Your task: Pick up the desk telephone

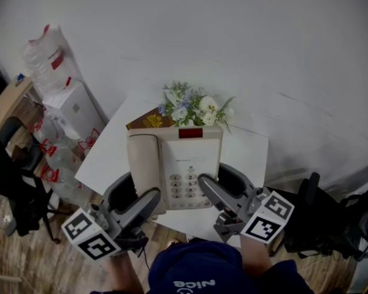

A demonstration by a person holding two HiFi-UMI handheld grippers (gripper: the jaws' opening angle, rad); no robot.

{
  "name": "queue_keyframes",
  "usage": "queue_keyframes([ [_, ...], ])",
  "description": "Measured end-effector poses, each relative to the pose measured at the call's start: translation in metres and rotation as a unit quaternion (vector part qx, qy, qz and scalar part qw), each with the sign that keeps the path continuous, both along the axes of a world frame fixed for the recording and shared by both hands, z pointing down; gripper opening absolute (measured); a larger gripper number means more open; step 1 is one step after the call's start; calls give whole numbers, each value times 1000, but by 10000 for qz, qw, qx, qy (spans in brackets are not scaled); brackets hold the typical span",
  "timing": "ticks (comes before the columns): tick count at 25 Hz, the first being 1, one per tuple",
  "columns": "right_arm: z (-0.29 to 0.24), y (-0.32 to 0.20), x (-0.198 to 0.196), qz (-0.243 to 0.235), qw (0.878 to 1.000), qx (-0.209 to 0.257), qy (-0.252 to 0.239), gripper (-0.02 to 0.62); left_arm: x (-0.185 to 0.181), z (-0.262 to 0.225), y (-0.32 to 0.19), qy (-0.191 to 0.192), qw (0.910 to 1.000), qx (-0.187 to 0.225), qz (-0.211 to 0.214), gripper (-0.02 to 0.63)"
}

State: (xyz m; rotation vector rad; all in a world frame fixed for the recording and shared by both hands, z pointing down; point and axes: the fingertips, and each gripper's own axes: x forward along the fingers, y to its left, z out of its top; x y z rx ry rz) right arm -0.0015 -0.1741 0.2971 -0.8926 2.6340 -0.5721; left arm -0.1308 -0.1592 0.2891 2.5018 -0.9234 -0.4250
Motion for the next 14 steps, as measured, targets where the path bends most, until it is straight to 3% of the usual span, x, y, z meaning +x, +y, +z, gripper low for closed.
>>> queue_keyframes([
  [14,12,-2,0,65,9999,-146,-13,224,0,13,-3,-23,9998,-202,53,322],
])
